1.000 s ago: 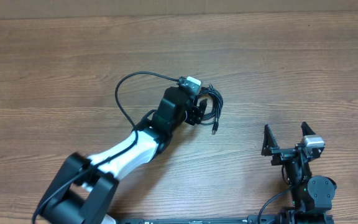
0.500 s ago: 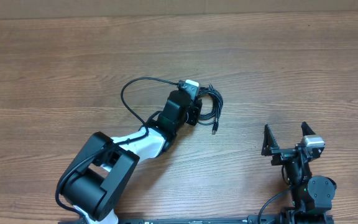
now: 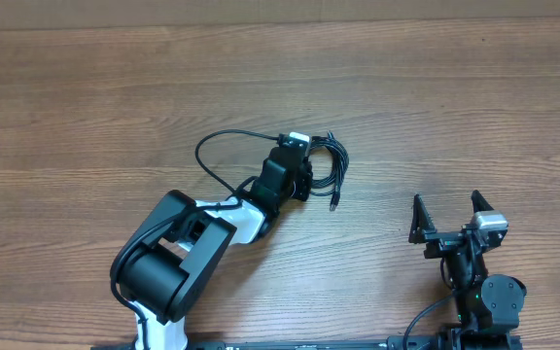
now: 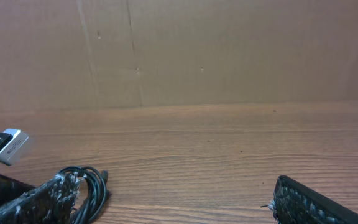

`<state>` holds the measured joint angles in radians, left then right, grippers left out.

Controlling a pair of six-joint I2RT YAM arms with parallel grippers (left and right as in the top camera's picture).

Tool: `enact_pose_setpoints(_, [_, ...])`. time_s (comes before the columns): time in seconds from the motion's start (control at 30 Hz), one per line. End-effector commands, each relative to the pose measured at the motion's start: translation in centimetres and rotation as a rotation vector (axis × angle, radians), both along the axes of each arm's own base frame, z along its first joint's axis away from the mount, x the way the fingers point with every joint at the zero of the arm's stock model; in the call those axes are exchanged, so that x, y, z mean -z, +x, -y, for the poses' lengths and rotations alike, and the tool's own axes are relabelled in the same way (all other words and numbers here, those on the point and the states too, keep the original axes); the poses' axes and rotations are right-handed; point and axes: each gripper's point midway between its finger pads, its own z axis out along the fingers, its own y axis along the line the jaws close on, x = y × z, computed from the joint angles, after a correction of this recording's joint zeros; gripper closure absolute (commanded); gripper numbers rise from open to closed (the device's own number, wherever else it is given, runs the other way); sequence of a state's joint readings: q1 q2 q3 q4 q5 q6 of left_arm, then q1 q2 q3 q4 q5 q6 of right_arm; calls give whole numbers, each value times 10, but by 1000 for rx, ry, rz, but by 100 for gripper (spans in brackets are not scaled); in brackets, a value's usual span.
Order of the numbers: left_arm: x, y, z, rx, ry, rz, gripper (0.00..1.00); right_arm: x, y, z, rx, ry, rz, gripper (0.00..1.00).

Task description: Untangle cables

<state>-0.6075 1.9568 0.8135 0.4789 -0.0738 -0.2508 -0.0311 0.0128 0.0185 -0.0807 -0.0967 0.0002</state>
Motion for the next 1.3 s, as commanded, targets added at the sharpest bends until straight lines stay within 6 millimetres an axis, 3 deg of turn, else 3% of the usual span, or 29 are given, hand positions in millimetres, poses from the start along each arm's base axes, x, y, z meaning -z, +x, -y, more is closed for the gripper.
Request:
enact_pose_setpoints(0.0, [9, 4, -11, -44, 56, 4, 96, 2, 0, 2, 10, 2, 4, 0])
enact_pose_setpoints(0.13, [-24, 9, -24, -90, 59, 39, 96, 2, 0, 2, 10, 2, 4, 0])
enact_pose_setpoints(0.27, [-69, 0, -46, -197, 38, 32, 96, 2, 0, 2, 9, 2, 4, 0])
enact_pose_setpoints(0.4, [-107, -29, -70, -411, -148, -86, 96, 2, 0, 2, 9, 2, 4, 0])
enact_pose_setpoints(0.5, [-117, -49, -73, -453, -227, -170, 93, 2, 0, 2, 10, 2, 4, 0])
enact_pose_setpoints(0.57, [-114, -60, -72, -435, -230, -222, 84, 2, 0, 2, 10, 2, 4, 0])
enact_pose_setpoints(0.6, [-111, -66, -70, -418, -228, -252, 75, 2, 0, 2, 10, 2, 4, 0])
enact_pose_setpoints(0.63, [-108, -70, -68, -402, -227, -279, 62, 2, 0, 2, 9, 2, 4, 0])
enact_pose_setpoints(0.7, [-102, -78, -64, -377, -223, -327, 23, 2, 0, 2, 10, 2, 4, 0])
enact_pose_setpoints(0.77, [-96, -85, -63, -361, -209, -365, 0, 2, 0, 2, 9, 2, 4, 0])
enact_pose_setpoints(1.03, [-90, -92, -69, -100, 64, -265, 0, 2, 0, 2, 10, 2, 4, 0])
enact_pose_setpoints(1.1, [-90, -90, -68, -8, 141, -216, 10, 2, 0, 2, 10, 2, 4, 0])
enact_pose_setpoints(1.2, [-92, -86, -66, 113, 235, -140, 38, 2, 0, 2, 10, 2, 4, 0])
enact_pose_setpoints(1.23, [-93, -84, -64, 148, 262, -115, 39, 2, 0, 2, 9, 2, 4, 0])
enact_pose_setpoints(1.27, [-92, -82, -63, 176, 286, -96, 34, 2, 0, 2, 10, 2, 4, 0])
